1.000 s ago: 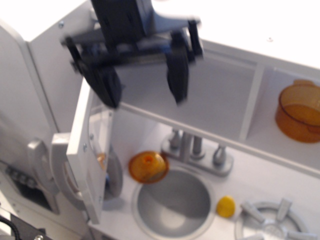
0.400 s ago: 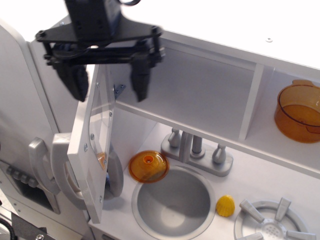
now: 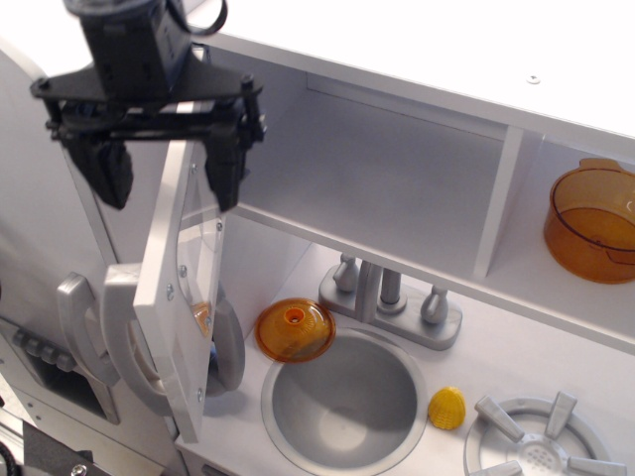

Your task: Close microwave

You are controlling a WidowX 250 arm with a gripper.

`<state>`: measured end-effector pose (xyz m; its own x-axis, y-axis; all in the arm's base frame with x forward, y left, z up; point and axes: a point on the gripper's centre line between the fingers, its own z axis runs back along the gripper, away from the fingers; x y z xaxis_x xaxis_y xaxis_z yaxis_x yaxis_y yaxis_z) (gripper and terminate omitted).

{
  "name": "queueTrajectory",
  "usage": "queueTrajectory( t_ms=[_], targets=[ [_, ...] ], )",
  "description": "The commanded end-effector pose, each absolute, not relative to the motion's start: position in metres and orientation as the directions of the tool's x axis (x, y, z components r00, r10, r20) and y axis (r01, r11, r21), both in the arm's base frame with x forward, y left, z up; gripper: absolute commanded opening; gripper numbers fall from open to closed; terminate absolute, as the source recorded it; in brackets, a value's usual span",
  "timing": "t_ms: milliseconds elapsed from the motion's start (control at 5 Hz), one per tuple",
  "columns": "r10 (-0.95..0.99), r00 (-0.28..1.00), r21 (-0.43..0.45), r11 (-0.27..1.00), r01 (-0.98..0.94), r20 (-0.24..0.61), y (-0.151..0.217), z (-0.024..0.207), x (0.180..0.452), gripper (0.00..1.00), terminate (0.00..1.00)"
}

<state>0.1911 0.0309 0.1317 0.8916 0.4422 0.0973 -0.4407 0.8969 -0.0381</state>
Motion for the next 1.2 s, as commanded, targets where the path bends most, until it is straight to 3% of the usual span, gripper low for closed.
queueTrajectory(
  t_ms=[0,400,1000],
  targets=[
    [0.419,0.898,-0.017,0.907,-0.421,0.136,0.026,0.111,0.185,1.00,0.00],
    [0.407,0.895,-0.075,0.913,-0.400,0.180,-0.004,0.104,0.204,1.00,0.00],
    [0.430,0.890,-0.137,0.901,-0.412,0.152,-0.054,0.120,0.242,1.00,0.00]
  ],
)
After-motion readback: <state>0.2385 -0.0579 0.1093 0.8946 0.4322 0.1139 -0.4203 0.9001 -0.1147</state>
